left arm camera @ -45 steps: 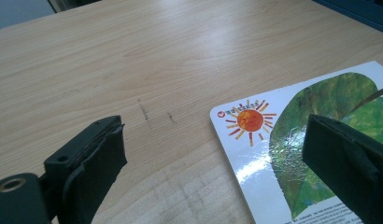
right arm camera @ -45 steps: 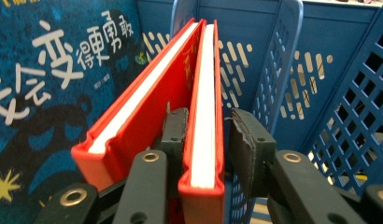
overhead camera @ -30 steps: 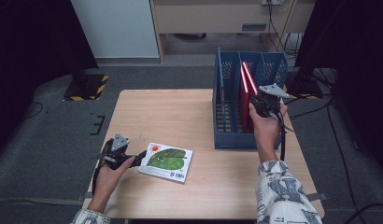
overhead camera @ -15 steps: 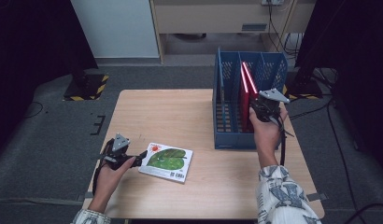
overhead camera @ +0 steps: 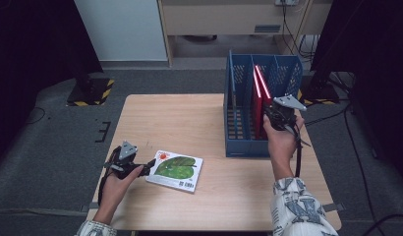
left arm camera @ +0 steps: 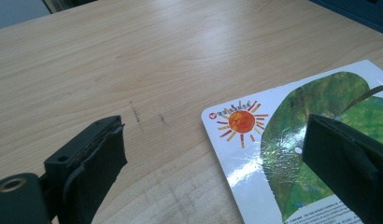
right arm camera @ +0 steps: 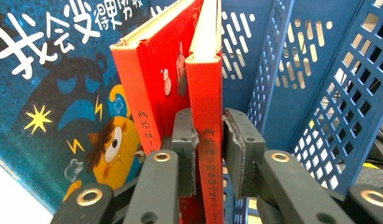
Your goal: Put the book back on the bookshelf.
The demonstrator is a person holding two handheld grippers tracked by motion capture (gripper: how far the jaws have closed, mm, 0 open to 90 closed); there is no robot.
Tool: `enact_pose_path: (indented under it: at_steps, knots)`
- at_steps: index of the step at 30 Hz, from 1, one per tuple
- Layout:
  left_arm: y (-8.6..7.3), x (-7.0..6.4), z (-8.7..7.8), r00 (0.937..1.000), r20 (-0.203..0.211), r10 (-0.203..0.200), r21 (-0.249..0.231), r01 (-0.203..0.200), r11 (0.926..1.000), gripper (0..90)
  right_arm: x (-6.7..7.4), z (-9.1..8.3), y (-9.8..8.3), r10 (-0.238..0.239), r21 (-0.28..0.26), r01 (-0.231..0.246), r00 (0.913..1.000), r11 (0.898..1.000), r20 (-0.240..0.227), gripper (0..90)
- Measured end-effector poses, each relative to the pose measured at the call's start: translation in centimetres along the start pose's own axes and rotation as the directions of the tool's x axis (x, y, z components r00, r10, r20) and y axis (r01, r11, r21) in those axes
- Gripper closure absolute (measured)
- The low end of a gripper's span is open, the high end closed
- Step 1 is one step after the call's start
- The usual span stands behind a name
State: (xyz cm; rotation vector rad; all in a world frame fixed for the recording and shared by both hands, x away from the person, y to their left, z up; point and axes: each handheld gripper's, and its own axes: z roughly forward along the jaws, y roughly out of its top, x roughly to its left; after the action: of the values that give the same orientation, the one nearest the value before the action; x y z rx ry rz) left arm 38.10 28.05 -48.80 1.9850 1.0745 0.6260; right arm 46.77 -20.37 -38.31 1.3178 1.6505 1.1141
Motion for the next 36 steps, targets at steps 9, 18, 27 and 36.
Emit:
enact_pose_path:
  at_steps: [9,18,27,36]
  knots:
    - [0.0,0.1,0.0,1.0000,-0.001,0.002,0.001,-0.002,1.0000,5.2,0.2,0.4,0.4,-0.017,0.005,0.017,0.9998,1.000,0.014,76.4]
    - [0.0,0.1,0.0,1.0000,-0.001,0.001,0.002,-0.001,1.0000,5.2,0.3,0.1,0.0,-0.007,-0.001,0.007,1.0000,1.000,-0.002,73.9]
    - [0.0,-0.1,0.0,1.0000,-0.001,0.001,0.000,-0.001,1.0000,5.2,0.1,-0.9,-0.6,0.015,-0.011,-0.015,0.9997,1.000,-0.020,70.7]
    - [0.0,-0.1,0.0,1.0000,-0.001,0.003,0.001,-0.003,1.0000,5.2,-0.2,-2.3,-1.2,0.016,-0.019,-0.017,0.9989,1.000,-0.044,70.9]
